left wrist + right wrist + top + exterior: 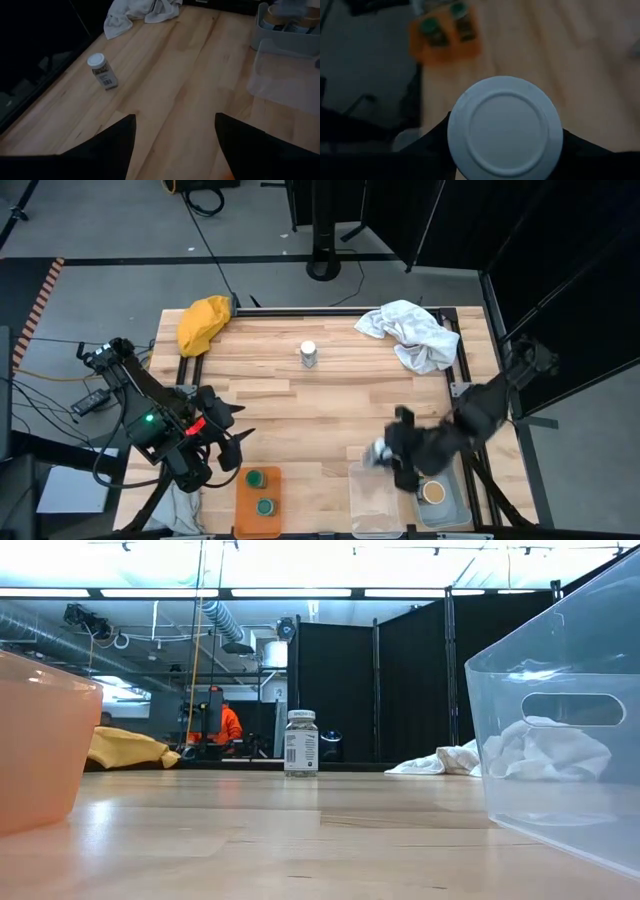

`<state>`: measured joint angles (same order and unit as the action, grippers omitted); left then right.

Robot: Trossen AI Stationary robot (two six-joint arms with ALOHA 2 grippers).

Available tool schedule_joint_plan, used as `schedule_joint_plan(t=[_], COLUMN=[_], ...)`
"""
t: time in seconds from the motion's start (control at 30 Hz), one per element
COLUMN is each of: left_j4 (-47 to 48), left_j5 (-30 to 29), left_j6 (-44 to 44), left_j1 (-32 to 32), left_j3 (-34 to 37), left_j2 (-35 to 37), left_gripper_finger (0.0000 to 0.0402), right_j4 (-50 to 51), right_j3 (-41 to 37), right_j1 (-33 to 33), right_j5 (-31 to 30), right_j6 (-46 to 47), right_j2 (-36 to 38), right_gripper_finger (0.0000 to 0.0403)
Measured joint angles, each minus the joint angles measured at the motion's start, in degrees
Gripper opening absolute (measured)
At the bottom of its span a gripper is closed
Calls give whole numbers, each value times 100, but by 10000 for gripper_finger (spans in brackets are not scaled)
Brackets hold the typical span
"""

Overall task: Sort spices by type
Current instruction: Put the bottom white spice bottle into the transparent bin

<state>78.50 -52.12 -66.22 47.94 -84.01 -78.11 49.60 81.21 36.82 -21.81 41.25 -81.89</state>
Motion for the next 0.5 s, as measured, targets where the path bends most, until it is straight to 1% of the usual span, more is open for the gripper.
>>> schedule_joint_plan(t=[0.07,0.2,0.37,0.5], left_j4=[-15,-55,-62,-61], left_j5=[-46,-136,-177,-177], left_j6=[-2,-4,-4,-4], left_j1=[0,0,0,-2], left_j3=[0,0,0,0], left_j2=[0,0,0,0], left_gripper_finger=[275,275,275,275], right_j4=[20,115,314,278], right_j3=[0,0,0,0], right_j1=[287,571,634,629], right_j5=[7,41,147,114], right_j6=[302,669,764,560], right_j2=[-201,-729,-1488,-1869], right_gripper_finger=[201,201,201,201])
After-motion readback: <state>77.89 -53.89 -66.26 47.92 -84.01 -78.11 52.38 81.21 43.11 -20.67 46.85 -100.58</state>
